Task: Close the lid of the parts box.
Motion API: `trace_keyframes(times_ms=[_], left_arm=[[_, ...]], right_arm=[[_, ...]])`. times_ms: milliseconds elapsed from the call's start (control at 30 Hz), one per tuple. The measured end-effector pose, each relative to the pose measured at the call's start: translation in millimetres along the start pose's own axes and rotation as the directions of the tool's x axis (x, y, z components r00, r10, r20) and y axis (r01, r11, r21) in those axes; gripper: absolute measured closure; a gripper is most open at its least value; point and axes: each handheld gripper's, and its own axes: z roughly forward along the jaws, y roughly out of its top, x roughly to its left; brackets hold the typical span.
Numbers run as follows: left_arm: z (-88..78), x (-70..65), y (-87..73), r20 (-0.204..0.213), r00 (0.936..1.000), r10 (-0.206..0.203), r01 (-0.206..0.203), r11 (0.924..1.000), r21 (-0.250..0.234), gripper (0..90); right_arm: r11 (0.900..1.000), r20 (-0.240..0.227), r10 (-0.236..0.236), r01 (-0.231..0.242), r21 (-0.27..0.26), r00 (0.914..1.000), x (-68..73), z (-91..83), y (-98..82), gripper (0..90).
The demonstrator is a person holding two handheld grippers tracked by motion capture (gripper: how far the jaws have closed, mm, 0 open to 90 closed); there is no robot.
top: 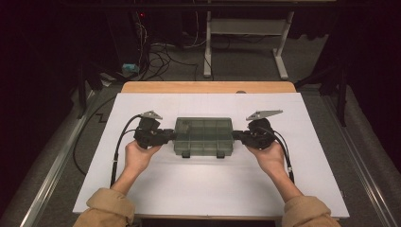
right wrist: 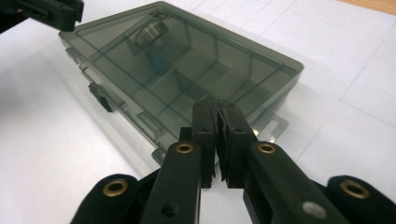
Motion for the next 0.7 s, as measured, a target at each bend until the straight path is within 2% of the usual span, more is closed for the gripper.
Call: trace_keyframes(times_ms=[300, 700], left_arm=[[2.0, -1.5, -3.1, -0.007, 0.9999, 0.016, -0.015, 0.9999, 0.003, 73.0], [4.9, -3.4, -8.4, -0.022, 0.9994, 0.027, -0.027, 0.9996, -0.011, 74.0]], right_arm=[[0.999, -0.006, -0.023, 0.023, 0.032, 0.9997, 5.3, 9.4, -2.6, 87.0], [0.998, 0.005, -0.033, 0.032, 0.045, 0.9994, 5.7, 16.5, -9.8, 88.3]])
